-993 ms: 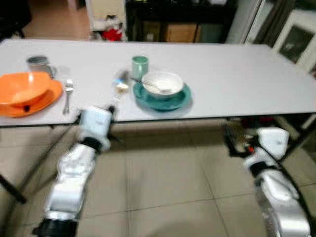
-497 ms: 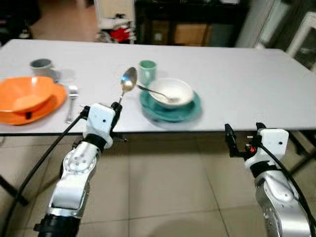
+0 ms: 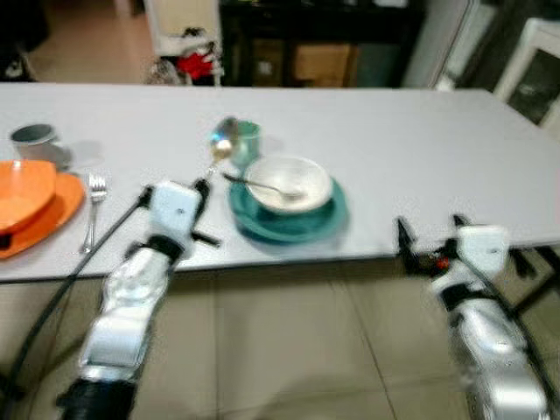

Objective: Setting the table

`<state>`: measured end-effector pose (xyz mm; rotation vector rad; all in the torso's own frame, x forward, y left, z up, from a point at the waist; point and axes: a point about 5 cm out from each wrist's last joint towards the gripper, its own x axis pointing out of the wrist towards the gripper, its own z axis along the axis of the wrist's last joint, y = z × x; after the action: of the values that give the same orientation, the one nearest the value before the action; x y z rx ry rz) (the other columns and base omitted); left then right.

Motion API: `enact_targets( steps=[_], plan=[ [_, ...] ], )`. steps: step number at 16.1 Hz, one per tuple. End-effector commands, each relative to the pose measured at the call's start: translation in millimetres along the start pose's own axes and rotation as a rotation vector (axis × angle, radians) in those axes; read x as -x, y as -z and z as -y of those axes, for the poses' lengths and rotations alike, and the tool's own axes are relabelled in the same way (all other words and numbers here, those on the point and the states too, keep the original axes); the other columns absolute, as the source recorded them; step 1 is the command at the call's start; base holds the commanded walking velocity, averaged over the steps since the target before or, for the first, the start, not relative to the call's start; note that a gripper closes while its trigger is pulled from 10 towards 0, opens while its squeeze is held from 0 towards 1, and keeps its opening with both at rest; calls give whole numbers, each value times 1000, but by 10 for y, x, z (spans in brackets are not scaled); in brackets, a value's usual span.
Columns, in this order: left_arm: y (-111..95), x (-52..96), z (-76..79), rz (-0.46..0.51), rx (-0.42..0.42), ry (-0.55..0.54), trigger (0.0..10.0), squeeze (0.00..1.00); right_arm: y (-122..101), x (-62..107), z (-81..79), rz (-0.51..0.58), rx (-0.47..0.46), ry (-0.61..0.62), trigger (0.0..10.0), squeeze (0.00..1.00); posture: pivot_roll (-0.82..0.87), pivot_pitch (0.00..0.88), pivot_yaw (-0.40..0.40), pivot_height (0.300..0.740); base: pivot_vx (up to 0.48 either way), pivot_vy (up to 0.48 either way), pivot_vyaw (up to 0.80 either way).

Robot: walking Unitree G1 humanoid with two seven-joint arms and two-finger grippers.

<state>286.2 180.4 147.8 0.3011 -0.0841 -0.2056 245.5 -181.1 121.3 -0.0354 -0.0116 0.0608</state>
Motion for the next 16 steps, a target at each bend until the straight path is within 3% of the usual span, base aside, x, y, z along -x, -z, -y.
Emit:
enact_targets(
  steps=[1, 6, 11, 16],
  plan=[
    [-56, -35, 48, 25, 2, 21, 10000, 0, -19, 11, 82, 4, 6, 20, 10000, 0, 55, 0, -47, 740, 319, 0, 0],
    [-70, -51, 57, 29, -8, 36, 10000, 0, -8, 15, 91, -4, -1, 16, 10000, 0, 56, 0, -45, 740, 319, 0, 0],
    [-134, -143, 93, 29, -34, 122, 10000, 0, -37, 12, 117, -17, -15, -61, 10000, 0, 51, 0, -41, 740, 251, 0, 0],
    [-330, -319, 122, -36, -150, 419, 10000, 0, -256, 77, -7, -53, -50, -437, 10000, 0, 53, 0, -36, 740, 0, 0, 0]
  ],
)
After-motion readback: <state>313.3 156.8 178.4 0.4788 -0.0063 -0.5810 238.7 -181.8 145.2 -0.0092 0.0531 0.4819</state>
